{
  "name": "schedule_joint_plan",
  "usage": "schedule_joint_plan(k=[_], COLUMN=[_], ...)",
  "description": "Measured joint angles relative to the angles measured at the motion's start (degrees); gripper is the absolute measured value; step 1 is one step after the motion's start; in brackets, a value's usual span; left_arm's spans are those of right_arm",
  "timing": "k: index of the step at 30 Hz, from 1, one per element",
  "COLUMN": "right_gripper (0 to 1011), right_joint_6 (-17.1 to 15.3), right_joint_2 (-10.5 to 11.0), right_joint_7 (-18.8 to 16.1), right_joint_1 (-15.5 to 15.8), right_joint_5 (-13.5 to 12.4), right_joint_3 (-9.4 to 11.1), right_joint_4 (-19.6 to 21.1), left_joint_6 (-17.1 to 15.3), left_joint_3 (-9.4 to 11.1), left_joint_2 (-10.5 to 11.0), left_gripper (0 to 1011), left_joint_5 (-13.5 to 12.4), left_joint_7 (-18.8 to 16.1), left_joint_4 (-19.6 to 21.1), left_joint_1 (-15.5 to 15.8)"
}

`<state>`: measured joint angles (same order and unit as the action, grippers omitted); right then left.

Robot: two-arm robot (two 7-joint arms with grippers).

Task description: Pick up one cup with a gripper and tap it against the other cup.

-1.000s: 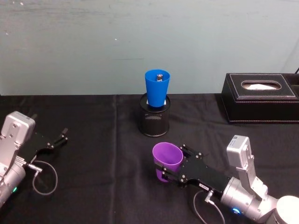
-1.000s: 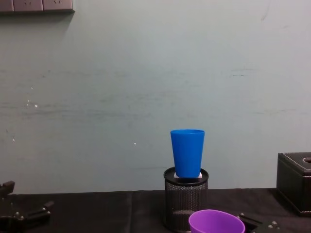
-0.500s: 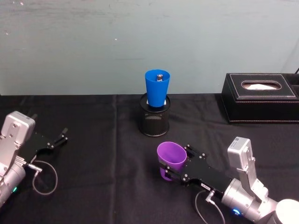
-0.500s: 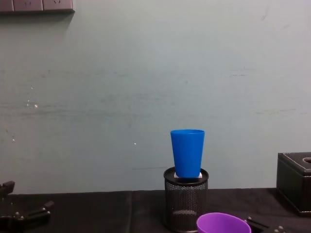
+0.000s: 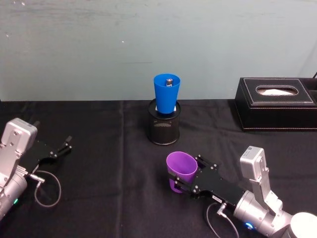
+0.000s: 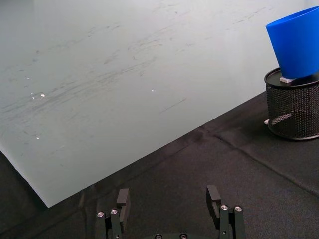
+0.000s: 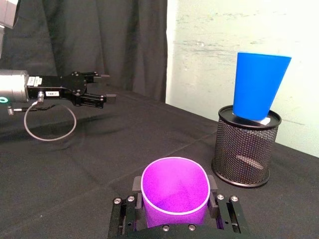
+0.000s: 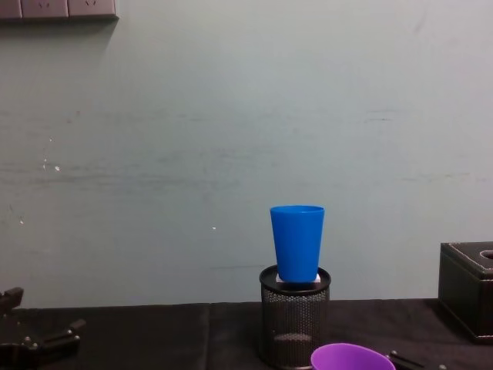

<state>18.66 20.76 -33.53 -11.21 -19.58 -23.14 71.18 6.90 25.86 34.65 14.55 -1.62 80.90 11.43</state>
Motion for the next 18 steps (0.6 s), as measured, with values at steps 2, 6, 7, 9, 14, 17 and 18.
schedule_joint_plan(k=[2, 6, 7, 9, 14, 17, 18], right_gripper=[728, 728, 729, 728, 763, 840, 854], right_joint_6=[0.0, 0.0, 0.0, 0.0, 0.0, 0.0, 0.0], right_joint_2=[0.0, -0.1, -0.1, -0.1, 0.0, 0.0, 0.0], right_joint_7=[-0.1, -0.2, -0.2, -0.2, -0.2, -0.2, -0.2], right_joint_1=[-0.1, -0.1, -0.1, -0.1, -0.1, -0.1, -0.1], right_joint_5=[0.1, 0.1, 0.1, 0.1, 0.1, 0.1, 0.1], right_joint_3=[0.0, 0.0, 0.0, 0.0, 0.0, 0.0, 0.0], right_joint_4=[-0.1, -0.1, -0.1, -0.1, -0.1, -0.1, -0.1], left_joint_6=[0.0, 0.0, 0.0, 0.0, 0.0, 0.0, 0.0], left_joint_3=[0.0, 0.0, 0.0, 0.0, 0.0, 0.0, 0.0], left_joint_2=[0.0, 0.0, 0.0, 0.0, 0.0, 0.0, 0.0], left_gripper=[1000, 1000, 1000, 1000, 1000, 1000, 1000], left_joint_5=[0.0, 0.0, 0.0, 0.0, 0.0, 0.0, 0.0], left_joint_7=[0.0, 0.0, 0.0, 0.0, 0.0, 0.0, 0.0], left_joint_4=[0.0, 0.0, 0.0, 0.0, 0.0, 0.0, 0.0], left_joint_1=[0.0, 0.0, 0.0, 0.0, 0.0, 0.0, 0.0])
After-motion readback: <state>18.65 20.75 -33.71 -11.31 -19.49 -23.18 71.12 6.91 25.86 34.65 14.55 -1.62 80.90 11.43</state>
